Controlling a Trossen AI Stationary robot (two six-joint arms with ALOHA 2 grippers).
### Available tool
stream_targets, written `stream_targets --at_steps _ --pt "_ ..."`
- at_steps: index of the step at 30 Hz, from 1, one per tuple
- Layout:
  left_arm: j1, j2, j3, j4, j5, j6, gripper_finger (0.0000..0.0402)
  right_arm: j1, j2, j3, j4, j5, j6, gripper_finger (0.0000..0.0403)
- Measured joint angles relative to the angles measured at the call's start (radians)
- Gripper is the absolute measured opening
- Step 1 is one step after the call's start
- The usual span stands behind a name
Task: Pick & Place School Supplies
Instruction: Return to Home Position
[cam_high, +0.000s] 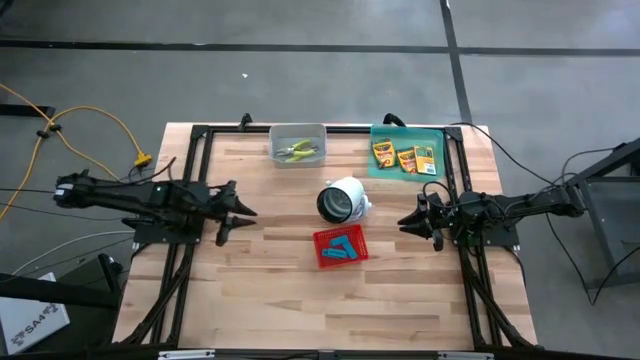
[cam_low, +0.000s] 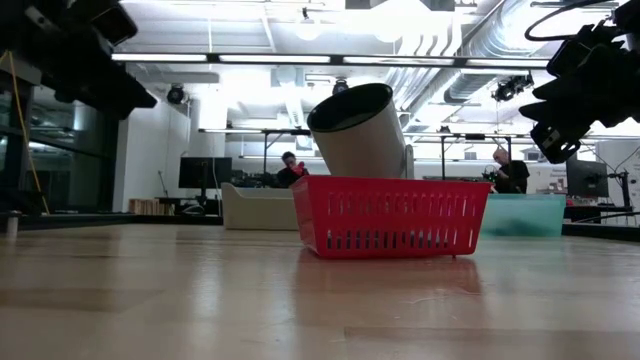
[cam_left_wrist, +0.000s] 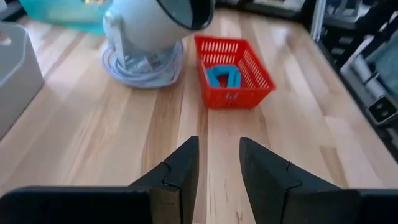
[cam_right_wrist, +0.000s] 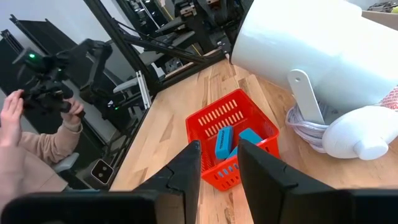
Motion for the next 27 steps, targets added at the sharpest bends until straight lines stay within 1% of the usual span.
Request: stream_targets --at_steps 3,5,10,15,24,27 --pt "0.000 -0.096 -0.056 0.030 0.000 -0.002 0.0110 0.000 0.000 0.000 0.000 0.000 0.000 0.0097" --pt "0.000 -0.148 -0.095 0.083 0.000 0.001 0.0110 0.000 0.000 0.000 0.000 0.000 0.000 0.0097" --pt "0.000 -0.245 -0.184 0.174 0.001 0.004 0.0110 0.000 0.000 0.000 0.000 0.000 0.000 0.0097" --pt "0.000 -0.289 -0.220 0.191 0.001 0.000 0.0110 0.000 0.000 0.000 0.000 0.000 0.000 0.0097" --pt "0.000 -0.342 -0.225 0.187 0.001 -0.002 0.0110 0.000 0.000 0.000 0.000 0.000 0.000 0.0097" --pt "0.000 -0.358 -0.244 0.211 0.001 -0.017 0.0110 0.000 0.000 0.000 0.000 0.000 0.000 0.0097"
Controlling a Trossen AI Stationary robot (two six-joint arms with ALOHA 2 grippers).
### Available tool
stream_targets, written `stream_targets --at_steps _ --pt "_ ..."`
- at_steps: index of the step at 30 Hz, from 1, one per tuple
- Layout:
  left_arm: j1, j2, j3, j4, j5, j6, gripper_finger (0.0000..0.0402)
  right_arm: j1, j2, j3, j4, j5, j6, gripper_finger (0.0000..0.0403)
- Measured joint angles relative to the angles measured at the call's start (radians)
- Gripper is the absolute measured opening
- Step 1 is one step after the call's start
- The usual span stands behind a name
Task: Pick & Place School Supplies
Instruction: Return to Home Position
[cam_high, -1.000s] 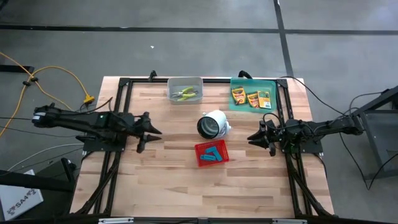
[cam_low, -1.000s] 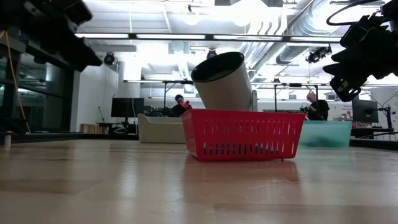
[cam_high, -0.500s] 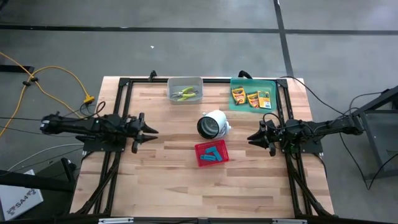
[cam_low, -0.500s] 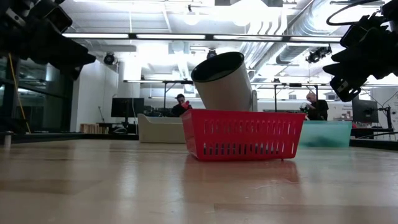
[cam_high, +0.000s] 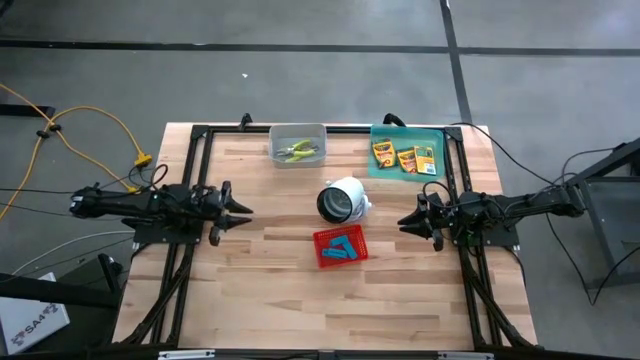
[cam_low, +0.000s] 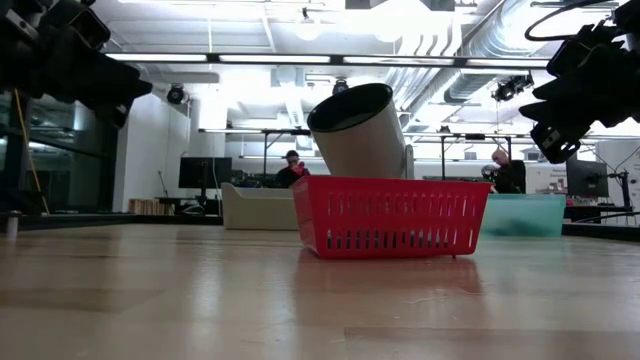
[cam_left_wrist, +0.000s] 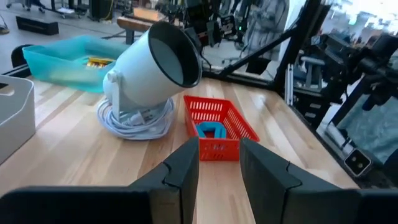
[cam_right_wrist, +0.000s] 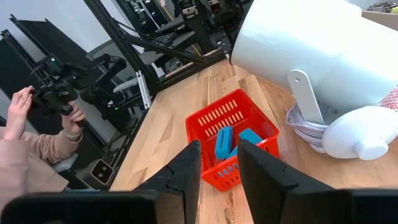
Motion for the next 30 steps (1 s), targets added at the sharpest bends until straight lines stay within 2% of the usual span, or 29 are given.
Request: stream_targets --at_steps 6,10,30 --pt "0.000 -0.045 -0.091 0.160 0.000 -0.016 0.0110 0.000 0.000 0.000 0.000 0.000 0.000 0.0097" --pt "0.000 -0.057 -0.093 0.115 -0.030 -0.023 0.0110 0.000 0.000 0.000 0.000 0.000 0.000 0.0097" --pt "0.001 -0.014 -0.098 0.105 0.003 0.000 0.0110 0.000 0.000 0.000 0.000 0.000 0.000 0.0097"
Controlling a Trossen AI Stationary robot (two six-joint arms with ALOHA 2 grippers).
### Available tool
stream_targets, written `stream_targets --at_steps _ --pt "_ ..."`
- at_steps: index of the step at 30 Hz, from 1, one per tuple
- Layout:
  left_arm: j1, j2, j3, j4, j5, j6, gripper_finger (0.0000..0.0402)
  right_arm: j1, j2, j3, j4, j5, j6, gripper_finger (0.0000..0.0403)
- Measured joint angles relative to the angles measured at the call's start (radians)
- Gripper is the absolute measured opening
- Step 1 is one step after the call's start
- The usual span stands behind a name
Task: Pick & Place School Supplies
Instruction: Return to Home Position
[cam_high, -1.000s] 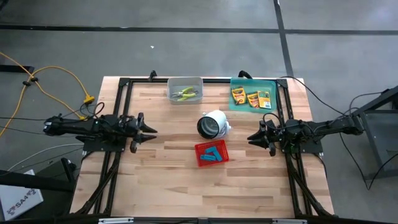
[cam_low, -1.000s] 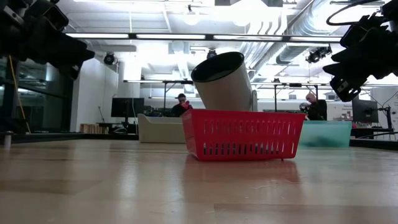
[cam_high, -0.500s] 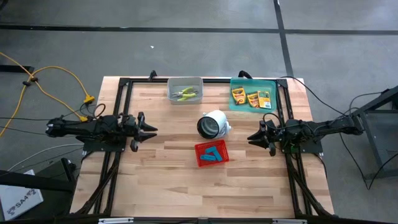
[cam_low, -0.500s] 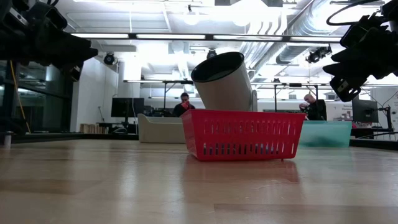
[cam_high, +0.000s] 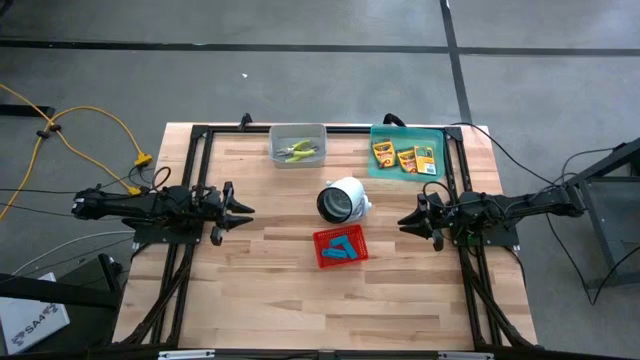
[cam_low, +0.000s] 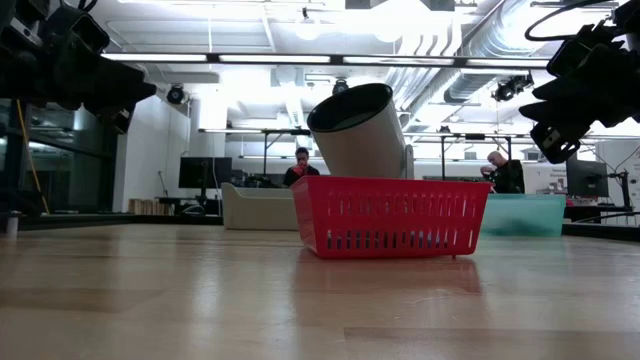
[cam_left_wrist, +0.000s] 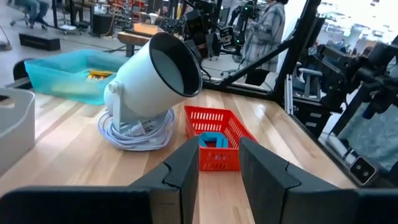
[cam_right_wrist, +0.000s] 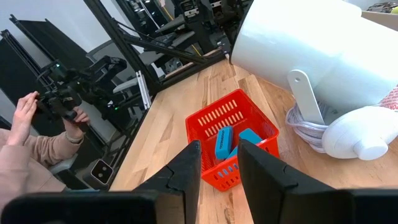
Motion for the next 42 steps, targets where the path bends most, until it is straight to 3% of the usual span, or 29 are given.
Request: stream_targets --at_steps 8,42 --pt "0.000 0.000 0.000 0.000 0.000 0.123 0.0110 0.000 0.000 0.000 0.000 0.000 0.000 0.0097" --pt "0.000 0.000 0.000 0.001 0.000 0.120 0.0110 0.000 0.000 0.000 0.000 0.000 0.000 0.0097"
